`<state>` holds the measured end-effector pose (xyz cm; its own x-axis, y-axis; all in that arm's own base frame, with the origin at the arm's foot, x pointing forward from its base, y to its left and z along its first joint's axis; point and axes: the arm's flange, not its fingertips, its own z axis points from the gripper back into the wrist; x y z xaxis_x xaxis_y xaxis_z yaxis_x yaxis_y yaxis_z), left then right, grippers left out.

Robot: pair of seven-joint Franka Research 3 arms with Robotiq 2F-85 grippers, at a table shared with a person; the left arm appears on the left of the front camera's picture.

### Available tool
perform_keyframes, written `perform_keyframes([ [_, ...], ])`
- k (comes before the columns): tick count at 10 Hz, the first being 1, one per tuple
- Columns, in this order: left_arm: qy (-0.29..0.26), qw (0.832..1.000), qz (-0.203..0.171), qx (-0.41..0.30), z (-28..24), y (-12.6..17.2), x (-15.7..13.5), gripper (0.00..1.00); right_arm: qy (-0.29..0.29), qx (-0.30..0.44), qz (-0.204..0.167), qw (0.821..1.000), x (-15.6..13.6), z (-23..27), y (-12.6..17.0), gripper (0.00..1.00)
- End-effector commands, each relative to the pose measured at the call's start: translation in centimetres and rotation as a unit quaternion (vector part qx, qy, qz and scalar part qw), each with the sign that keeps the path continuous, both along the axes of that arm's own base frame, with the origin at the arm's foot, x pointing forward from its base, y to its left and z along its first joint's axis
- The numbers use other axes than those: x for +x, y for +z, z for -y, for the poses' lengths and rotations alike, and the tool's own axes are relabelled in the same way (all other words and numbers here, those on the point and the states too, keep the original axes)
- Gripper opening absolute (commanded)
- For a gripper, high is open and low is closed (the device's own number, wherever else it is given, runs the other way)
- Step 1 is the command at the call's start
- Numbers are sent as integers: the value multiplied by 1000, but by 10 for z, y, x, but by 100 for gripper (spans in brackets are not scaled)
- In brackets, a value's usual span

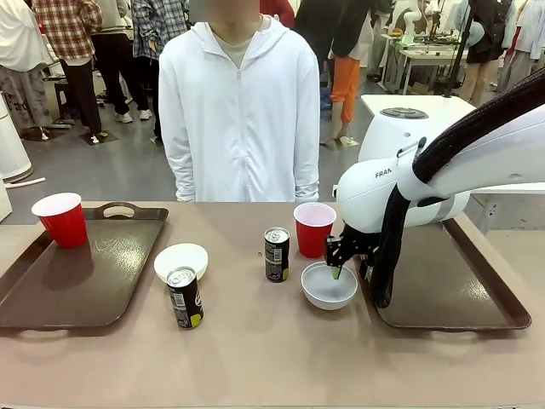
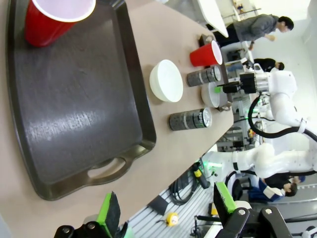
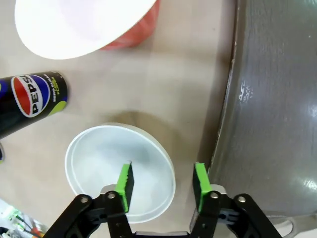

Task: Prepare tableware on both trays.
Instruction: Pick up a Picnic Bowl from the table and place it on a Handle tray.

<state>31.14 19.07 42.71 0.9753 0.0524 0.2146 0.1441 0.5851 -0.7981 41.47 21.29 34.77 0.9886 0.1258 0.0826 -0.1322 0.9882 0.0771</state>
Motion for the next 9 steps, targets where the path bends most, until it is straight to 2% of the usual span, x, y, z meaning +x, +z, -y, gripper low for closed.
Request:
perform_keyframes([
  [1, 1, 1000, 4, -7, -1, 1, -1, 100, -15, -16, -1, 1000, 9, -2, -6, 42],
  [2, 1, 1000, 4, -7, -1, 1, -1, 100, -14, -16, -2, 1000, 8, -1, -6, 35],
  [5, 1, 1000, 4, -7, -1, 1, -1, 100, -11, -15, -2, 1000, 10, -1, -6, 3],
  [7, 1, 1000, 4, -7, -1, 1, -1, 100, -1, -30, -4, 1000, 5, 2, -1, 0],
  [9, 1, 1000, 4, -7, -1, 1, -1, 100, 11, -61, -10, 998, -13, 10, 20, 0],
])
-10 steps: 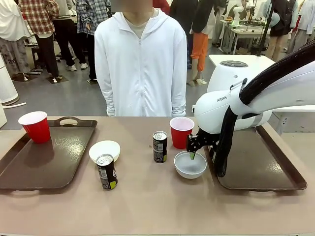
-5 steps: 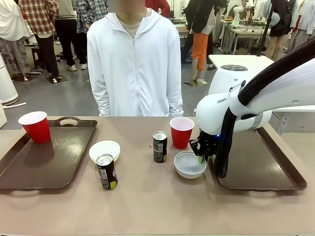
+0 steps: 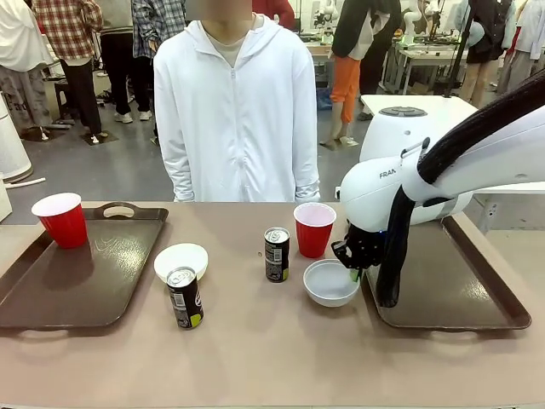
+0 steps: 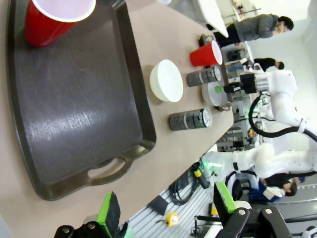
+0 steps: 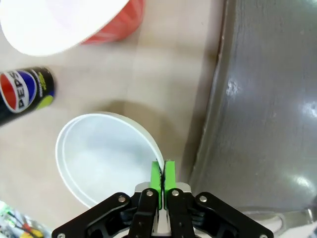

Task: Prepare tableware on both trays.
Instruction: Pick up a Picnic Bowl from the table and place it on a Handle tray.

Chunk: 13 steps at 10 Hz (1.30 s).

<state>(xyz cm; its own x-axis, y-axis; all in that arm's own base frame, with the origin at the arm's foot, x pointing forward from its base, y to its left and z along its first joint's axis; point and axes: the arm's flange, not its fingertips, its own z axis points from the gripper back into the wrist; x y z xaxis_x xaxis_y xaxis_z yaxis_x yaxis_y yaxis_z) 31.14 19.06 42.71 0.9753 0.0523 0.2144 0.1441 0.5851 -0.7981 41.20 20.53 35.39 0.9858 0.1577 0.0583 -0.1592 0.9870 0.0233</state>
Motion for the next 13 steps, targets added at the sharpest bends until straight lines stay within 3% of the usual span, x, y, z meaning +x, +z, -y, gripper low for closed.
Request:
perform_keyframes([
  [1, 2, 1000, 4, -7, -1, 1, -1, 100, 2, -43, -1, 999, -27, 9, 34, 0],
  [2, 2, 1000, 4, -7, -1, 1, -1, 100, 8, -43, -1, 999, -49, 18, 61, 0],
  [4, 2, 1000, 4, -7, -1, 1, -1, 100, 9, -11, 32, 999, -93, 38, 119, 0],
  [6, 2, 1000, 4, -7, -1, 1, -1, 100, -3, 11, 53, 999, -112, 55, 152, 0],
  [7, 2, 1000, 4, -7, -1, 1, -1, 100, -2, 28, 50, 998, -114, 56, 157, 0],
  [8, 2, 1000, 4, -7, -1, 1, -1, 100, -8, -13, 50, 999, -104, 44, 153, 0],
  [10, 2, 1000, 4, -7, -1, 1, -1, 100, -8, -13, 50, 999, -104, 44, 153, 0],
  [11, 2, 1000, 4, -7, -1, 1, -1, 100, -9, -3, 57, 998, -115, 50, 166, 4],
  [12, 2, 1000, 4, -7, -1, 1, -1, 100, 8, -10, 53, 999, -103, 69, 157, 4],
  [13, 2, 1000, 4, -7, -1, 1, -1, 100, -6, -29, 73, 997, -85, 96, 156, 4],
])
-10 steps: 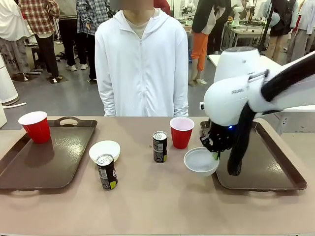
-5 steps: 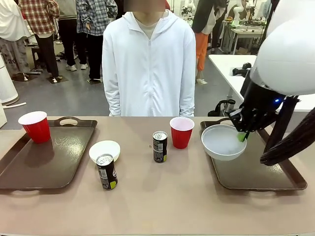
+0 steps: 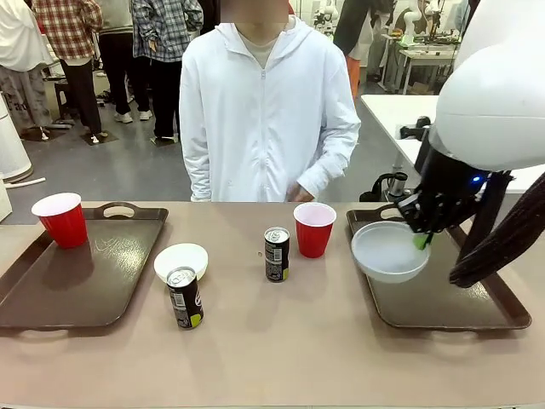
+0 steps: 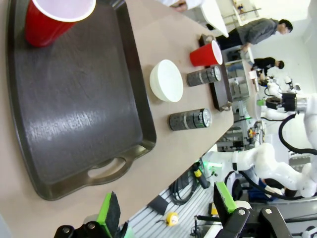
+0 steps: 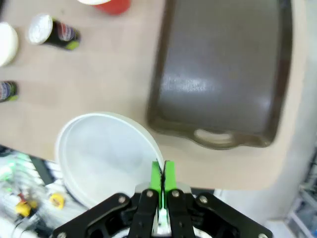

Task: Prepare tableware on both trays.
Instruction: Pick up a Picnic Bowl from the table and place it on a Handle tray.

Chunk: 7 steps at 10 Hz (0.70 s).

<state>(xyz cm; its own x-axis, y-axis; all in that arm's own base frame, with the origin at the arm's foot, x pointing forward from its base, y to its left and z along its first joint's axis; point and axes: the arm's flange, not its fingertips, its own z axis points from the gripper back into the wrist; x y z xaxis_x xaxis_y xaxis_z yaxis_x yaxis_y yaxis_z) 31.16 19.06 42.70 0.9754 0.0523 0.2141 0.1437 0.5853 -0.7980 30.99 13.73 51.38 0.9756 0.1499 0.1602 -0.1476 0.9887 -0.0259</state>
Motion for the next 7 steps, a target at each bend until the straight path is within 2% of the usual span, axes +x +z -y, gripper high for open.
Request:
perform_keyframes([
  [1, 1, 1000, 4, -7, -1, 1, -1, 100, -26, -8, 26, 999, 34, 54, -7, 4],
  [4, 1, 1000, 4, -7, -1, 1, -1, 100, -94, 25, 36, 995, 66, 131, -22, 4],
  [7, 1, 1000, 4, -7, -1, 1, -1, 100, -109, 58, 50, 991, 83, 136, -40, 4],
])
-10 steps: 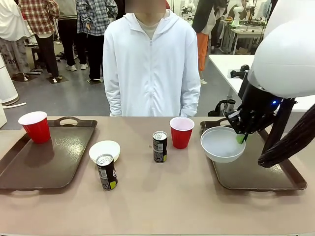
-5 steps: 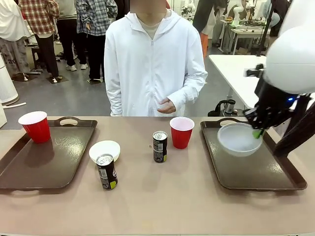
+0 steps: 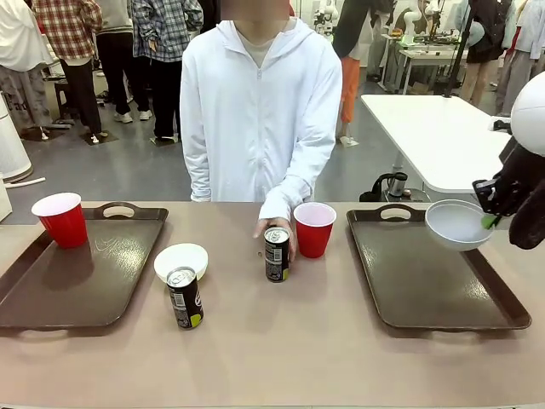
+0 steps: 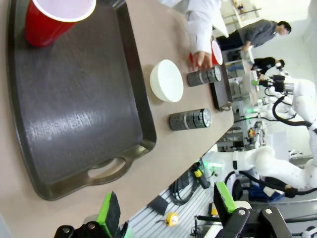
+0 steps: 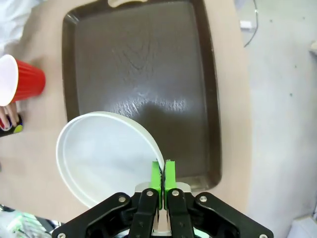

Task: Prepare tableware on both trays.
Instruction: Pick up a Picnic Bowl from the table and place it on a Handle tray.

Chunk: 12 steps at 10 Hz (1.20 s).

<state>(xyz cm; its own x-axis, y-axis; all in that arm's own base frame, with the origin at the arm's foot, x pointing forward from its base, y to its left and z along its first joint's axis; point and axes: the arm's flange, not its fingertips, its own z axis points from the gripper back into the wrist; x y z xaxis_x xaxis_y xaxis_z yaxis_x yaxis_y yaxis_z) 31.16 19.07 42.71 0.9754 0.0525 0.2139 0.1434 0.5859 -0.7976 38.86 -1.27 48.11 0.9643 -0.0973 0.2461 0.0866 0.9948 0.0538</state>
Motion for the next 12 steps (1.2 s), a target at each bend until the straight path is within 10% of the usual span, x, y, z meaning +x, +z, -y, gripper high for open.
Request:
perform_keyframes([
  [1, 1, 1000, 4, -7, -1, 1, -1, 100, 9, 15, 10, 1000, 6, -20, -18, 4],
  [12, 1, 1000, 4, -7, -1, 1, -1, 100, 0, 15, 0, 1000, 35, -40, -111, 4],
])
